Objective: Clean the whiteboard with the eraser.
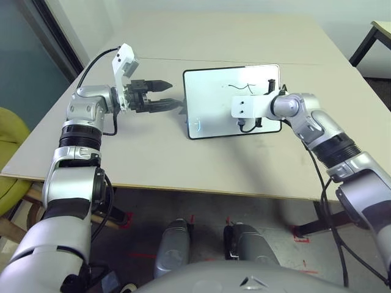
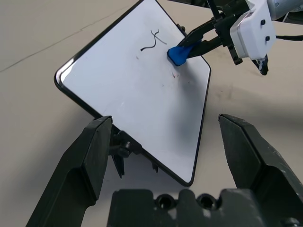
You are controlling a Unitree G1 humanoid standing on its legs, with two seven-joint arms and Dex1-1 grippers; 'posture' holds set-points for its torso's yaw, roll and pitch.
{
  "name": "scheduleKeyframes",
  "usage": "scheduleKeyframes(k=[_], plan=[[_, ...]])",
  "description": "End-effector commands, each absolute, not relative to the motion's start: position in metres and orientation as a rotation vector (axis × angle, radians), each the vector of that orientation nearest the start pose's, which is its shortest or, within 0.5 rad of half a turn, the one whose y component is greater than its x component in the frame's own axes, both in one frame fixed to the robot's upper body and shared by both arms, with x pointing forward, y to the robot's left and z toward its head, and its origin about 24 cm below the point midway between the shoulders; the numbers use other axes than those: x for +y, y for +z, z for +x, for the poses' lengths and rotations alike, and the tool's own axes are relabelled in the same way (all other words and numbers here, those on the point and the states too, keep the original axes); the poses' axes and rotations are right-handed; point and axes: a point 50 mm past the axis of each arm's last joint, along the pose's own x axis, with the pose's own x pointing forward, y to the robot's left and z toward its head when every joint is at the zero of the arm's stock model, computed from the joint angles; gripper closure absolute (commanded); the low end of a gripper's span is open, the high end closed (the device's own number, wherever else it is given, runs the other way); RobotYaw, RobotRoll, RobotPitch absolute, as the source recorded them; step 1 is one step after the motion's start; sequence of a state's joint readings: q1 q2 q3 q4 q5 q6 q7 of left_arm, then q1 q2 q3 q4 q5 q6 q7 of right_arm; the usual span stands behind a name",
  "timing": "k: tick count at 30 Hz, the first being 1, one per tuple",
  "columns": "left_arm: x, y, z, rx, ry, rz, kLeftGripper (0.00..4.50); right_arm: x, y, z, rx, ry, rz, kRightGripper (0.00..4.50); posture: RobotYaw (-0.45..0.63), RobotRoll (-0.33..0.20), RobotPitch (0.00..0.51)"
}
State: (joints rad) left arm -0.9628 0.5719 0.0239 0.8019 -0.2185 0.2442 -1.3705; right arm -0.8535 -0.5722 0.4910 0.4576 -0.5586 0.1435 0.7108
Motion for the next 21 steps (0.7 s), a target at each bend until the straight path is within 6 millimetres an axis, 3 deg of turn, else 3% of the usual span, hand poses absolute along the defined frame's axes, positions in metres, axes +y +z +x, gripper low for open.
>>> scheduleKeyframes(k=[1, 21], plan=[[0.213, 0.191, 0.367, 0.147, -1.152, 0.156, 0.0, -0.174, 0.137, 0.372, 0.335, 0.647, -1.378, 4.25, 0.12, 0.0, 0.06], [0.215, 0.19, 0.364, 0.151, -1.145, 0.153, 0.0, -0.117, 0.139, 0.358, 0.208, 0.798, -1.31, 4.26, 0.14, 0.0, 0.071]])
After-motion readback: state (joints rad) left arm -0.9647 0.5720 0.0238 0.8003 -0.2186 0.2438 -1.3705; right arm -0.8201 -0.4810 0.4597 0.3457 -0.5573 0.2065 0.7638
